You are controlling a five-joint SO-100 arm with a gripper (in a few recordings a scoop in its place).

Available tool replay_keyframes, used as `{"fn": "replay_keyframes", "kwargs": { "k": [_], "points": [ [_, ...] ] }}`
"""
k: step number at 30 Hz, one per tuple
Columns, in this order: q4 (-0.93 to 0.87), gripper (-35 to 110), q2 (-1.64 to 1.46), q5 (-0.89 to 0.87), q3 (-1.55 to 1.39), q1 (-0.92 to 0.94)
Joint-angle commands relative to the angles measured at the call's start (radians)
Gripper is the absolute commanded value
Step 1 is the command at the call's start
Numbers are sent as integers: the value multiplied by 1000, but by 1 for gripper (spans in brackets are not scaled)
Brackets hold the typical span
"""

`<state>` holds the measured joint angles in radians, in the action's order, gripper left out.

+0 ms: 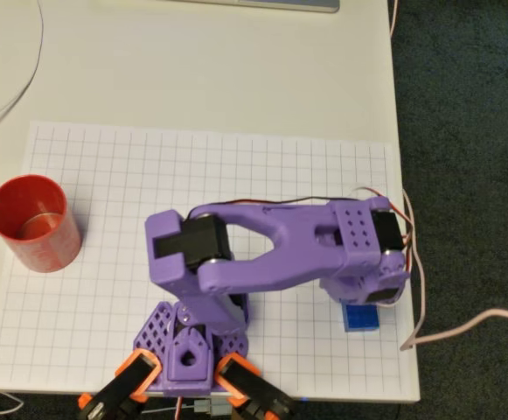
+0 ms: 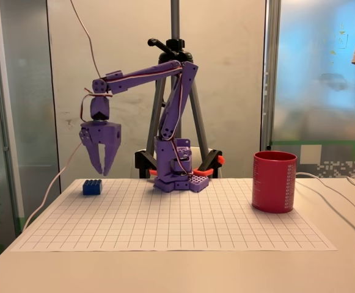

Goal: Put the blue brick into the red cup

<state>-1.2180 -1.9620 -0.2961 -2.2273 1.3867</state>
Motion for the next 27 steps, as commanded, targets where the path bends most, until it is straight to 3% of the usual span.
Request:
{"fn": "replay_keyframes", "kwargs": {
  "k": [1,5,22,25,27],
  "points": [
    [46,11,-14,38,-6,-8],
    [54,28,5,91,-11,-15],
    [155,28,193,114,12,26],
    [155,20,195,106,9,21],
    [161,0,195,86,11,21]
  ]
}}
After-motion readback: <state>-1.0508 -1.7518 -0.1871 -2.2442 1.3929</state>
